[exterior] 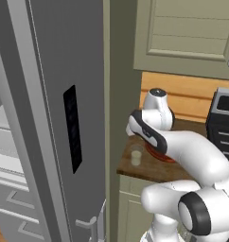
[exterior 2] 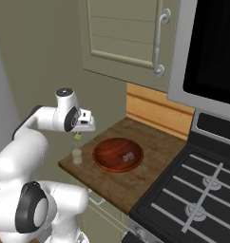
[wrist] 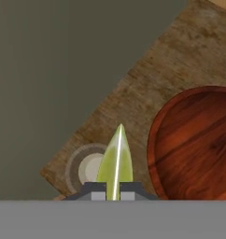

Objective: Grab a lemon wedge from the fridge and one ice cube from the ice bowl, and put them in the glass of lemonade.

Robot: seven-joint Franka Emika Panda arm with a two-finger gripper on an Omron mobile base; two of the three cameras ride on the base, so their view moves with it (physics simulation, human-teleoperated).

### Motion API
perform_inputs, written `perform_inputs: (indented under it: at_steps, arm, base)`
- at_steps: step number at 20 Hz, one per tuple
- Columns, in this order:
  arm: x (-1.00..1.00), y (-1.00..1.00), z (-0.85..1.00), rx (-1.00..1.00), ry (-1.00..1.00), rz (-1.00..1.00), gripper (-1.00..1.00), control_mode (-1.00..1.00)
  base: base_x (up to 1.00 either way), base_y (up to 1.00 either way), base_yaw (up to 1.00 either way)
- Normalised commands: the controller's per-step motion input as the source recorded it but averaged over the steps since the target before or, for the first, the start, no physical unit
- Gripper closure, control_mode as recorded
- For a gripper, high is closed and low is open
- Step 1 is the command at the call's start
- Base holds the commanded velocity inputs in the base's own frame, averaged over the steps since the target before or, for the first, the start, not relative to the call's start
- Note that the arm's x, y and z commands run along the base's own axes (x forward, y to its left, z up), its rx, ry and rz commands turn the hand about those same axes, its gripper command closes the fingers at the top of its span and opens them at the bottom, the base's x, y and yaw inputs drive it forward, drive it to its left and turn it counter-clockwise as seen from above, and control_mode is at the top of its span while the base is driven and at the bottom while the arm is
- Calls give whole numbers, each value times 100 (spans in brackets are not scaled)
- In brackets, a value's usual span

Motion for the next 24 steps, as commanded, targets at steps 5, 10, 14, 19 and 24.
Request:
perform_inputs:
  at_steps: [5, 10, 14, 19, 24]
  arm:
    - [0, 6, -1, 0, 0, 0, 100, -100]
    - [-4, 23, -2, 0, 0, 0, 100, -100]
    - [0, 0, -3, 0, -2, 0, 100, -100]
    - [-3, 14, -4, 0, 0, 0, 100, -100]
    - [-1, 13, -1, 0, -3, 0, 100, -100]
  base:
    - [0, 0, 0]
    - [0, 0, 0]
    - [0, 0, 0]
    - [0, 0, 0]
    - [0, 0, 0]
